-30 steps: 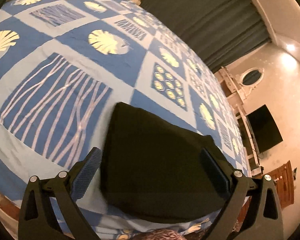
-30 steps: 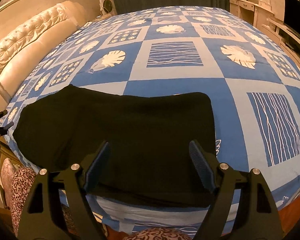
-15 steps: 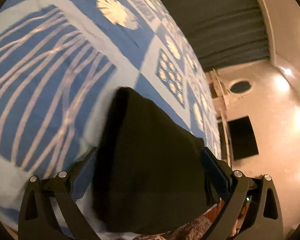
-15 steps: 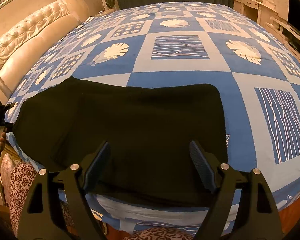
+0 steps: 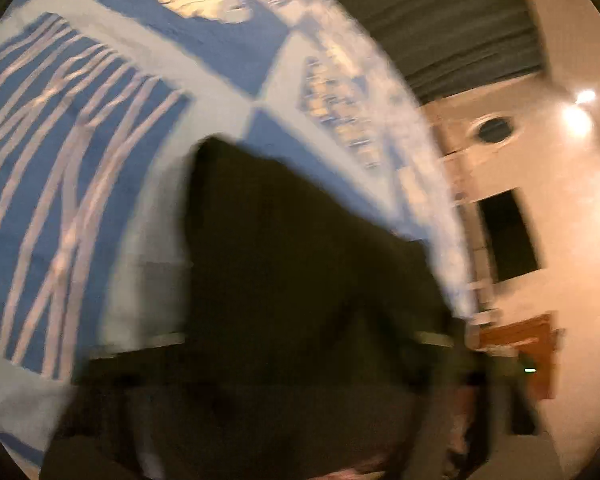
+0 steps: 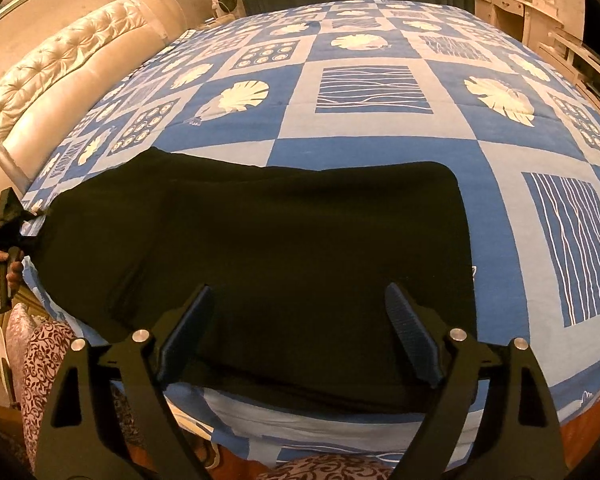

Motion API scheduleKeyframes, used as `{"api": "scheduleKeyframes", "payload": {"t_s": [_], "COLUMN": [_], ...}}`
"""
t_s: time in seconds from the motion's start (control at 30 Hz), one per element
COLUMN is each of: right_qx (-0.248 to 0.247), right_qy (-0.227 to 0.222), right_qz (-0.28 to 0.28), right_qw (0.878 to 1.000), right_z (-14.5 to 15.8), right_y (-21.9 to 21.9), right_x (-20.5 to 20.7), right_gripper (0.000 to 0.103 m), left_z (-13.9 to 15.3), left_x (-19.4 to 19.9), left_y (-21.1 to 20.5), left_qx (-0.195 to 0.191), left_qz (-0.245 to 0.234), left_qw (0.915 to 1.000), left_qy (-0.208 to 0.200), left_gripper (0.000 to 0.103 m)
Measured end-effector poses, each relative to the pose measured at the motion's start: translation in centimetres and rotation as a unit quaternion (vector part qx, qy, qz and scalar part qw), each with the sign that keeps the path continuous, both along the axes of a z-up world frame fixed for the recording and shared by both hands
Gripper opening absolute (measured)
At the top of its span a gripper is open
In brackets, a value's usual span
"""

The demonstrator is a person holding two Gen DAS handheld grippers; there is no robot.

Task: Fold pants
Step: 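Grasp one end of the folded black pants with the left gripper and lift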

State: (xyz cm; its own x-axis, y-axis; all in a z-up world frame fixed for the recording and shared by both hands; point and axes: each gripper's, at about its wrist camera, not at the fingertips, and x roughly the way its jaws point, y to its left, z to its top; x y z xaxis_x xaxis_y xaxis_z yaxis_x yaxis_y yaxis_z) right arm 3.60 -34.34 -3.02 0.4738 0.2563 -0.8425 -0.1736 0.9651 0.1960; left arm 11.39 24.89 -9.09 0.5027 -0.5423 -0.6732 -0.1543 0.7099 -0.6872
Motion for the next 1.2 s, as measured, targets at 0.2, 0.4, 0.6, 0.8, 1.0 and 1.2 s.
{"api": "scheduleKeyframes", "payload": {"t_s": [0.2,0.4,0.6,0.8,1.0,1.2], "right_qx": [0.0,0.014,0.023,0.021,0.024,0.023], "right_qy": [0.001,0.004,0.007,0.007,0.007,0.007], "right_qz": [0.0,-0.007,-0.013,-0.012,-0.014,-0.014], "right_qw": [1.0,1.0,1.0,1.0,1.0,1.0], "right_z": [0.0,-0.2,-0.2,-0.3,-0.3,-0.3], "right_y": [0.1,-0.3,-0.9,-1.0,-1.2,-1.2], "right_x": [-0.2,0.0,0.2,0.3,0.3,0.3], "right_gripper": [0.088,0.088,0.088,0.088,0.088,0.088], "left_z": [-0.4,2.3,5.8,9.7,11.0,9.4], "left_x": [-0.7,-2.3,-2.7,-1.6,0.0,1.8], "left_y": [0.8,-1.6,-3.4,-8.8,-16.1,-22.8], "left_qx": [-0.046,-0.001,0.002,0.002,0.027,0.049], "left_qz": [0.027,0.049,0.037,-0.014,-0.078,-0.125], "left_qw": [0.9986,0.9981,0.996,0.9917,0.9872,0.9831], "left_qy": [0.0,-0.036,-0.082,-0.128,-0.137,-0.124], "left_gripper": [0.015,0.014,0.014,0.014,0.014,0.014]}}
